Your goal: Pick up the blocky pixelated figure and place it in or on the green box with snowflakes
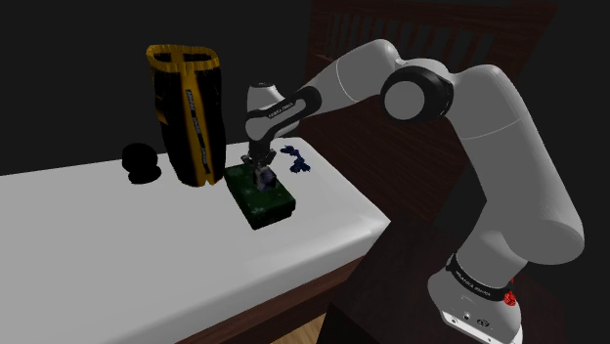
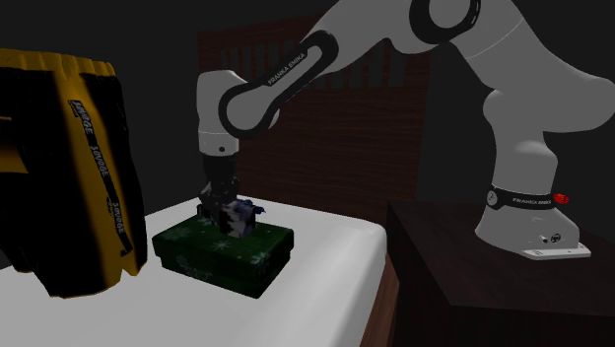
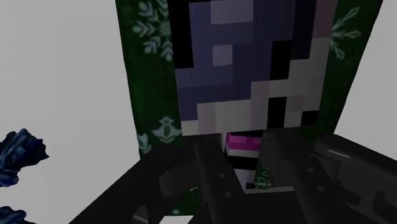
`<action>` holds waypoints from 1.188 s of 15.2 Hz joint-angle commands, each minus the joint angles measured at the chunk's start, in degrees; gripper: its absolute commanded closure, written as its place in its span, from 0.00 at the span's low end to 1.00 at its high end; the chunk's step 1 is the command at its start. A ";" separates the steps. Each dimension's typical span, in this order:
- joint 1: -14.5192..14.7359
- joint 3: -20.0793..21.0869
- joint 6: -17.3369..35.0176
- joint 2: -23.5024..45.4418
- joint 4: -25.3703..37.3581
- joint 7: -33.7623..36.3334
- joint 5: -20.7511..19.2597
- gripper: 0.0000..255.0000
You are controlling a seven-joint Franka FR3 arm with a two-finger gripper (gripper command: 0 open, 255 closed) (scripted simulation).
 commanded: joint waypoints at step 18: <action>0.30 -0.20 -4.20 -4.92 -0.78 0.13 -0.25 0.00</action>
